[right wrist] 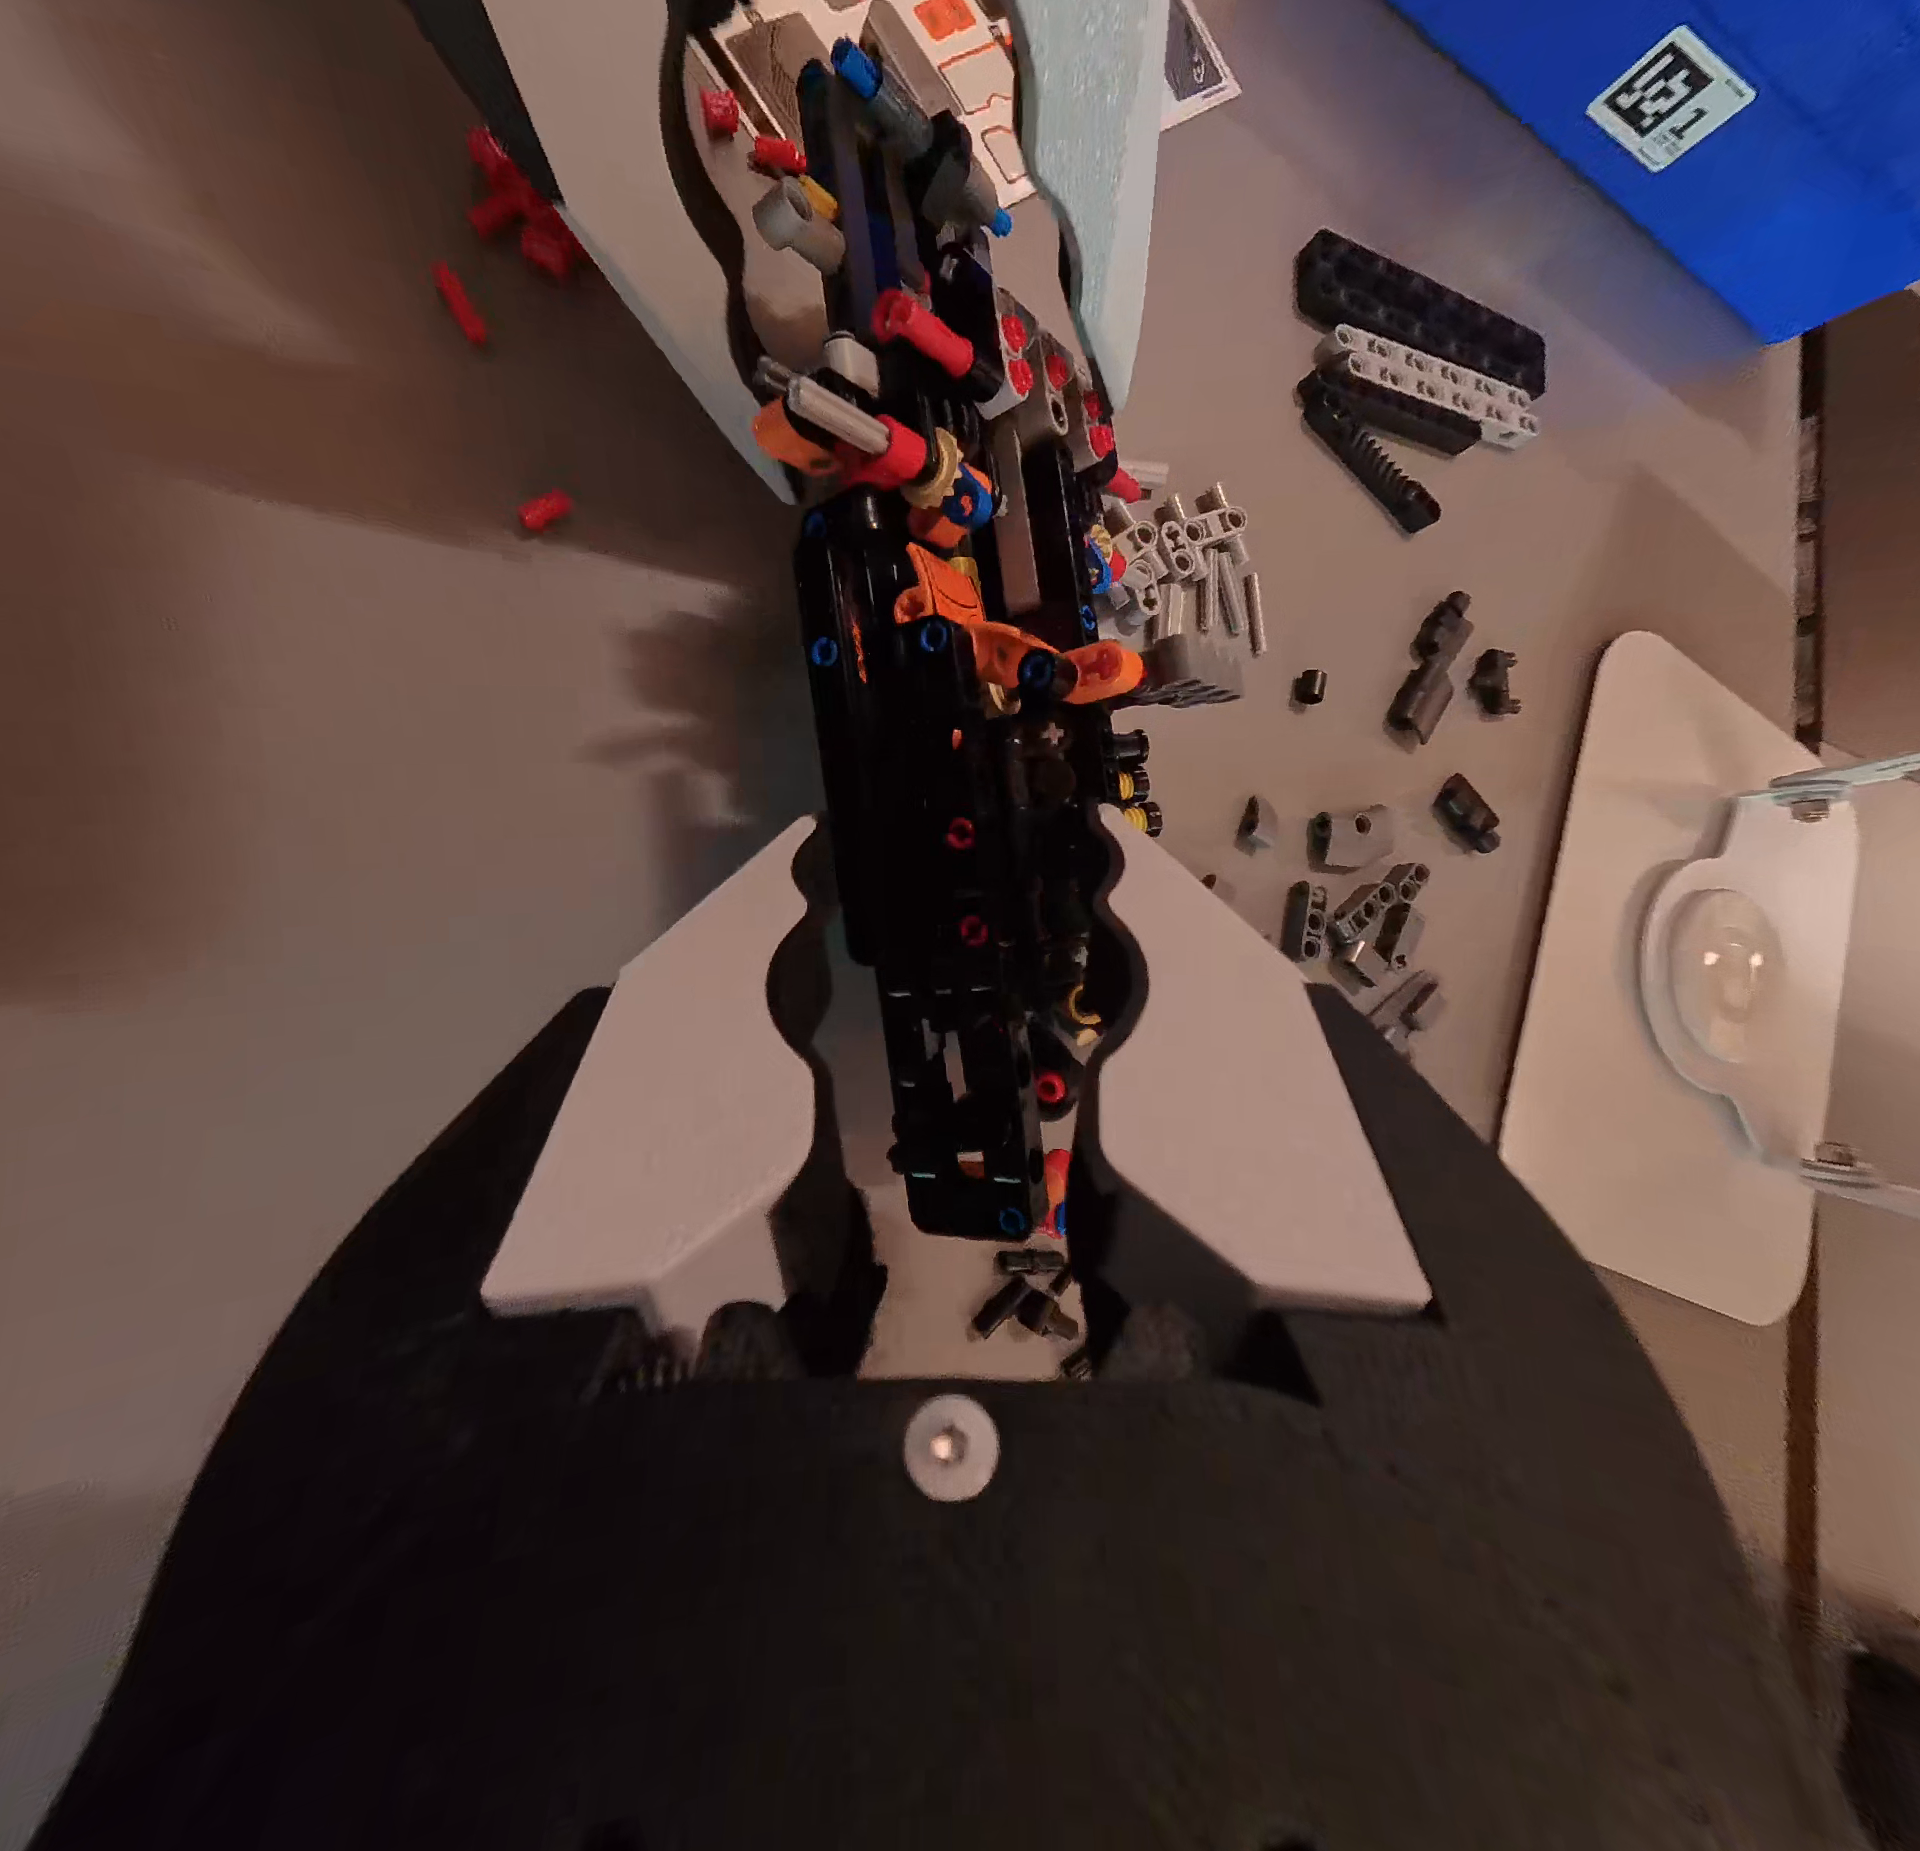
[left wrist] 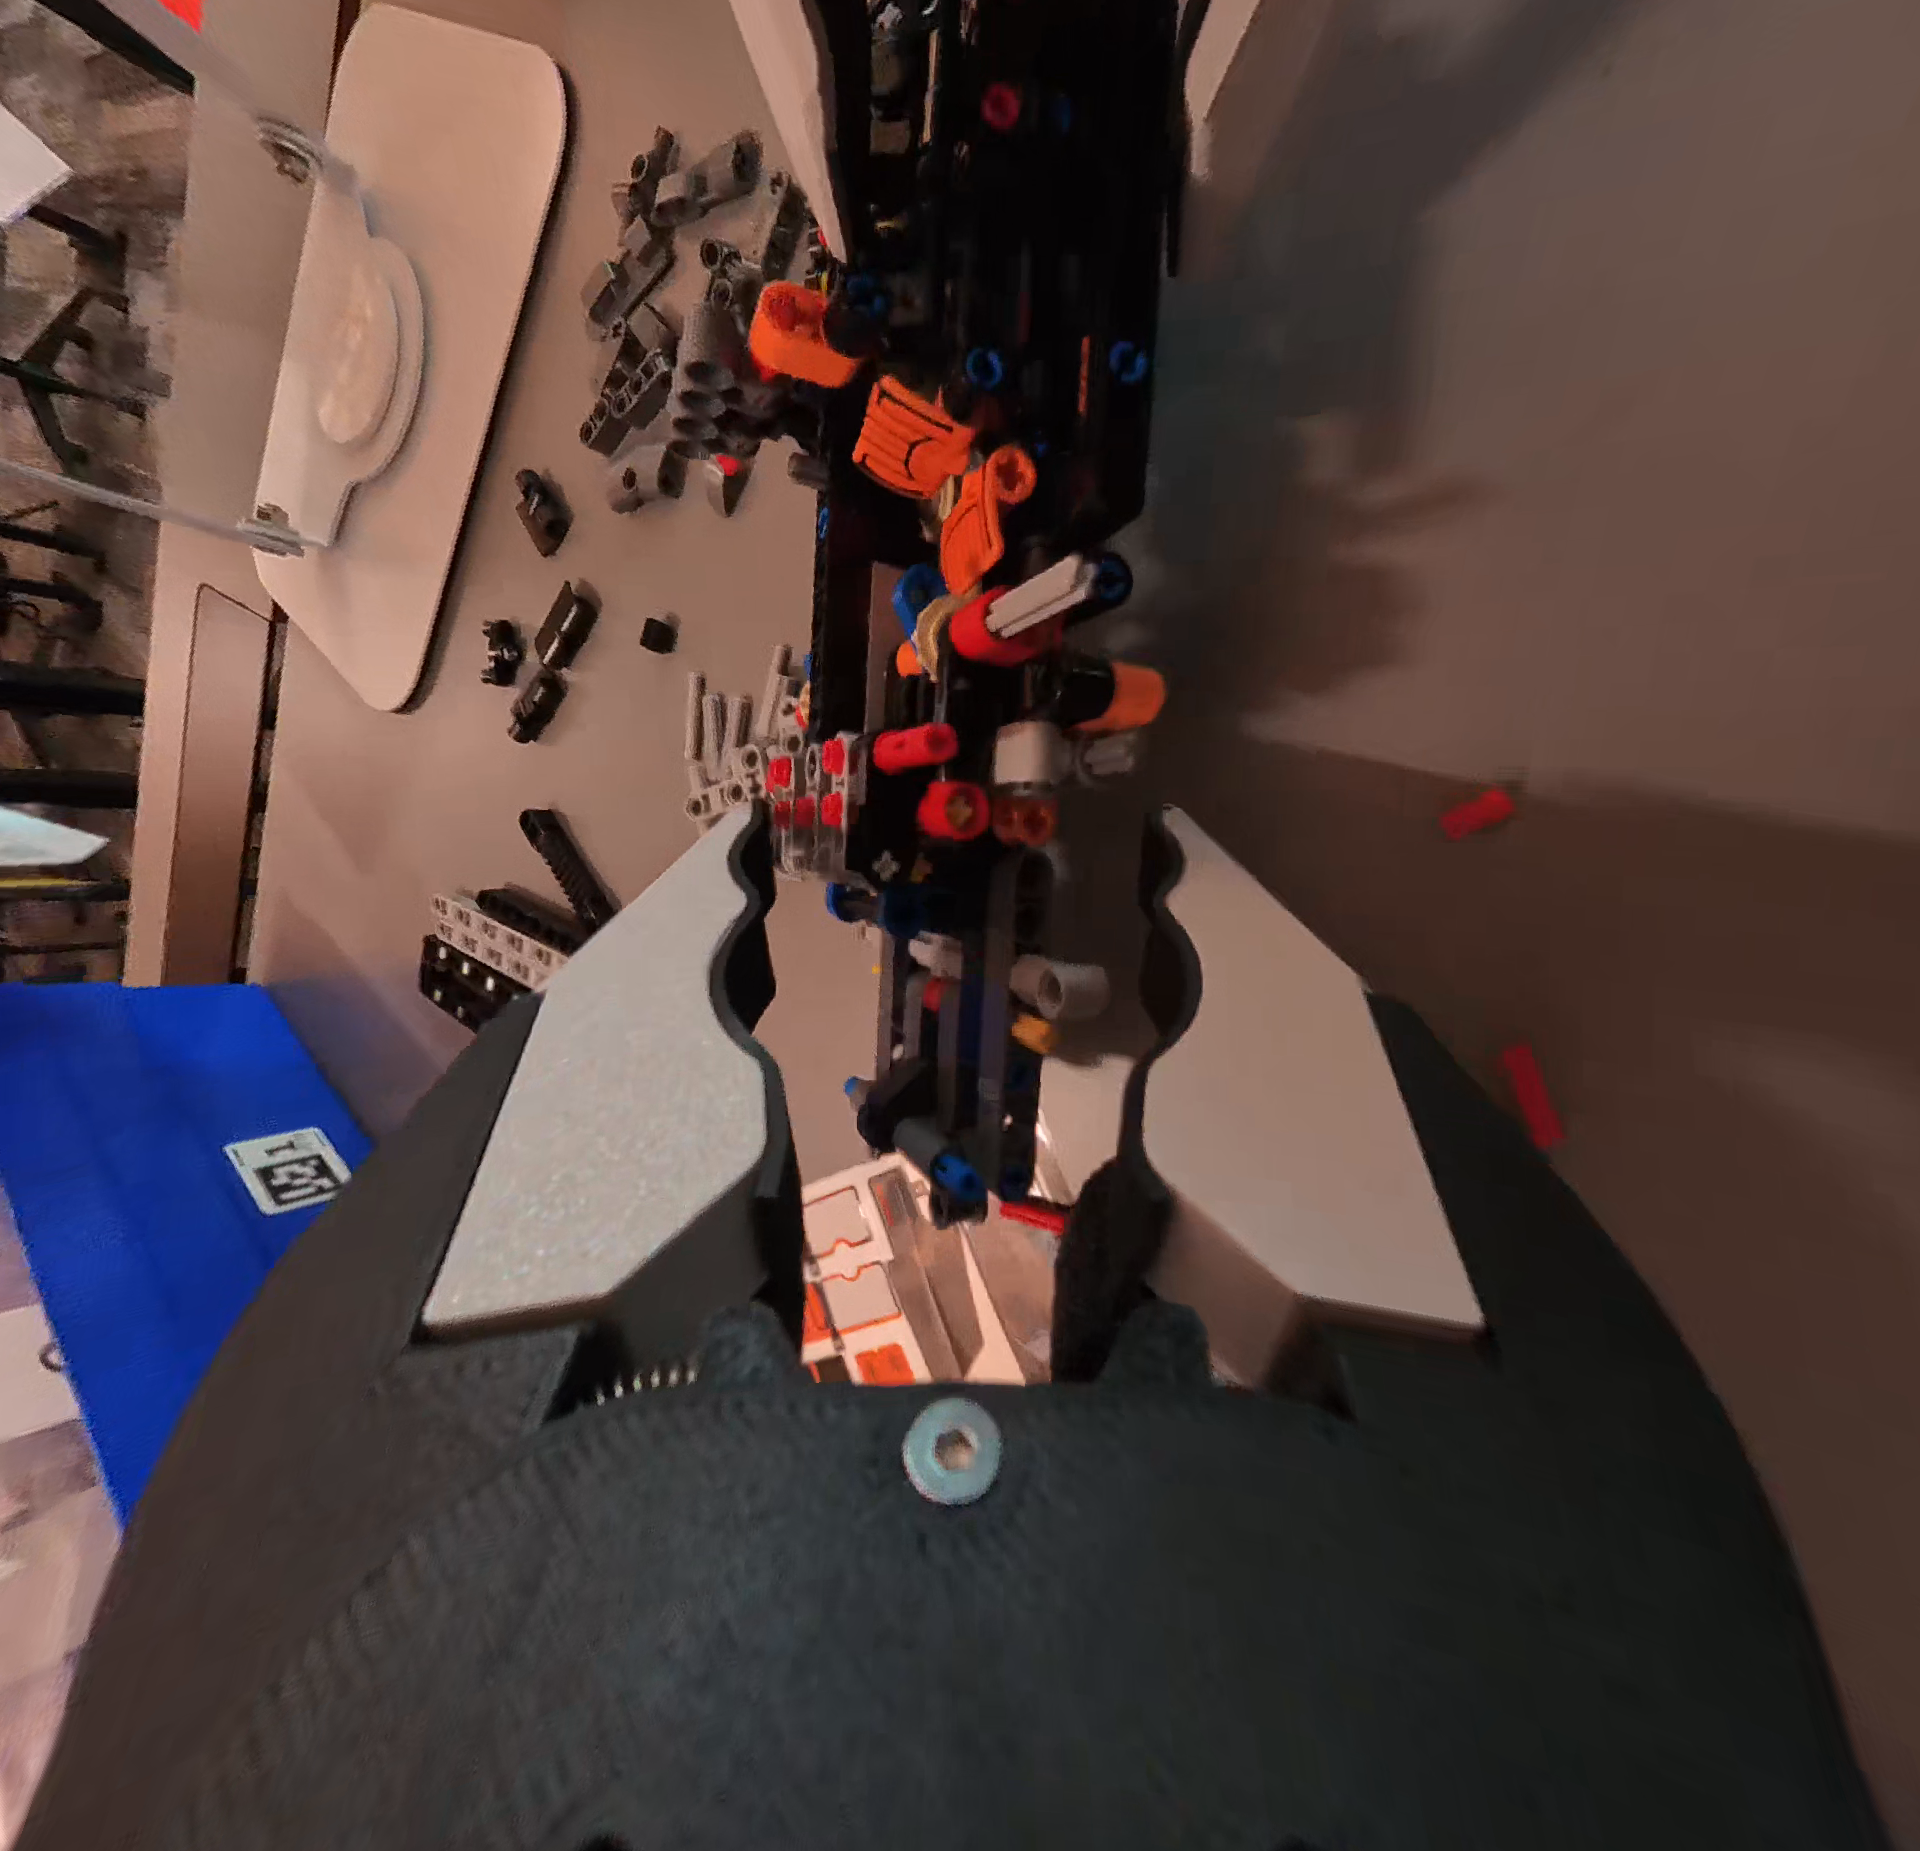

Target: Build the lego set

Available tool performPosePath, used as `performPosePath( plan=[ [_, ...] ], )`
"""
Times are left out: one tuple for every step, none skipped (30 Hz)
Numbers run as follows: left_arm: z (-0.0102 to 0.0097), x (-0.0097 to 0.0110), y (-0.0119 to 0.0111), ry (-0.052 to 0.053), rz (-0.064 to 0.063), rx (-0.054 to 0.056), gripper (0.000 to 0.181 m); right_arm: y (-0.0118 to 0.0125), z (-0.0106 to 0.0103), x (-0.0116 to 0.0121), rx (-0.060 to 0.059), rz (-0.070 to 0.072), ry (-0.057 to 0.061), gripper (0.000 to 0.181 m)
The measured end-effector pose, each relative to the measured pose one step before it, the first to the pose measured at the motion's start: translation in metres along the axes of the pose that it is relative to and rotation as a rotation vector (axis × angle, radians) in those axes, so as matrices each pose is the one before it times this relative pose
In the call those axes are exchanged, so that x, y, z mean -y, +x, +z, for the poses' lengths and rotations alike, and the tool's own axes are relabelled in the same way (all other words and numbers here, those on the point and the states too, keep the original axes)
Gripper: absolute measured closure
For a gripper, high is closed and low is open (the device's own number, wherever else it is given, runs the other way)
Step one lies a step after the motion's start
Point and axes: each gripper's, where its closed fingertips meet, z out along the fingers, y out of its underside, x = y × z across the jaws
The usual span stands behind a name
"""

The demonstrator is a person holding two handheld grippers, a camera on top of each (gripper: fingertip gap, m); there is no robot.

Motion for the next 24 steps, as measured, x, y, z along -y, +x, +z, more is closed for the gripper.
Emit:
performPosePath(
  plan=[
    [0.00302, -0.00016, -0.00221, -0.0088, 0.0139, 0.0124, 0.115, 0.00033, -0.0006, 0.00027, 0.0168, 0.0111, 0.0029, 0.137],
    [0.00301, -0.00061, -0.00319, -0.0116, 0.004, 0.0169, 0.12, 0.00057, -0.00048, 0.00054, 0.0119, 0.0051, 0.0041, 0.136],
    [0.00148, 0.00059, -0.00306, -0.0026, 0.0102, 0.0174, 0.123, 0.00065, -0.00016, -0.00017, 0.0097, 0.0071, 0.0007, 0.136],
    [0.00128, 0.00055, -0.00242, -0.0005, 0.0084, 0.0117, 0.125, 0.00099, -0.00029, -0.00025, 0.0091, 0.011, 0.0001, 0.135],
    [0.00118, 0.0002, -0.00146, -0.001, -0.0054, 0.0002, 0.127, 0.00127, -0.00085, 0.00042, 0.0057, 0.0068, 0.0046, 0.135],
    [0.00021, 0.00064, -0.00134, 0.0017, -0.0125, -0.0077, 0.128, 0.00112, -0.00089, 0.00047, 0.0047, 0.0072, 0.0064, 0.135],
    [-0.00026, 0.00074, -0.00144, 0.0009, -0.0147, -0.0117, 0.13, 0.00116, -0.00093, 0.00065, 0.0046, 0.0119, 0.0066, 0.134],
    [-0.00057, 0.00054, -0.00085, 0.0, -0.0162, -0.018, 0.131, 0.00145, -0.00144, 0.00126, -0.0016, 0.0062, 0.0085, 0.131],
    [-0.00095, 0.00086, -0.00152, -0.0008, -0.0121, -0.0118, 0.133, 0.0013, -0.00201, 0.0017, -0.0055, -0.0012, 0.0098, 0.131],
    [-0.00107, 0.00015, -0.00192, -0.0088, -0.0103, -0.0069, 0.138, 0.00172, -0.00222, 0.00141, -0.0087, -0.0036, 0.0045, 0.131],
    [-0.0009, 0.00064, 0.0005, -0.0059, -0.0121, -0.0264, 0.139, 0.00169, -0.00211, 0.0015, -0.0082, -0.0034, 0.0039, 0.131],
    [-0.00098, 0.00137, 0.001, 0.0004, -0.0229, -0.0351, 0.14, 0.00092, -0.00167, 0.00098, -0.0012, -0.0026, 0.0022, 0.132],
    [-0.00051, 0.00116, 0.00059, 0.0005, -0.0206, -0.0286, 0.141, 0.00114, -0.00075, -0.00029, -0.0032, -0.004, -0.0059, 0.132],
    [-0.00026, 0.00074, -0.00028, -0.0036, -0.0123, -0.015, 0.141, 0.00199, -0.0001, -0.00148, -0.0114, -0.0094, -0.0125, 0.132],
    [0.00007, 0.00041, -0.00027, -0.0064, -0.003, -0.0096, 0.142, 0.00163, -0.00002, -0.00115, -0.0108, -0.0116, -0.0096, 0.132],
    [0.00029, 0.00013, 0.00008, -0.0078, -0.0016, -0.0115, 0.142, 0.00057, -0.0002, 0.00017, -0.0025, -0.0039, -0.0021, 0.133],
    [-0.00015, 0.0001, 0.00019, -0.0079, -0.0073, -0.0168, 0.142, 0.00094, -0.00046, 0.00036, -0.0029, 0.0005, -0.0018, 0.133],
    [-0.0004, 0.00033, 0.00051, -0.0069, -0.0105, -0.0209, 0.142, 0.0018, -0.0009, -0.00016, -0.0064, -0.0024, -0.0062, 0.134],
    [-0.0001, 0.00014, 0.00041, -0.006, -0.0091, -0.0186, 0.141, 0.00251, -0.00167, 0.00082, -0.0104, -0.0031, -0.0007, 0.135],
    [-0.00029, 0.00006, -0.00027, -0.0057, -0.0069, -0.0132, 0.142, 0.00193, -0.00223, 0.00216, -0.0041, 0.0011, 0.0058, 0.135],
    [-0.00033, 0.00016, -0.00049, -0.0043, -0.0077, -0.0125, 0.141, 0.00137, -0.00246, 0.00245, 0.0007, 0.0027, 0.0035, 0.135],
    [-0.00026, 0.00035, -0.00019, -0.0012, -0.0093, -0.0145, 0.141, 0.002, -0.0024, 0.00228, -0.005, -0.0043, 0.0012, 0.135],
    [-0.00024, 0.00023, -0.00001, -0.0012, -0.0075, -0.0143, 0.142, 0.0023, -0.0024, 0.00203, -0.0108, -0.0127, -0.0034, 0.137],
    [-0.00061, 0.00009, 0.00021, -0.0018, -0.0103, -0.0171, 0.142, 0.00147, -0.00273, 0.00265, -0.0062, -0.0163, 0.0005, 0.138]
  ],
)
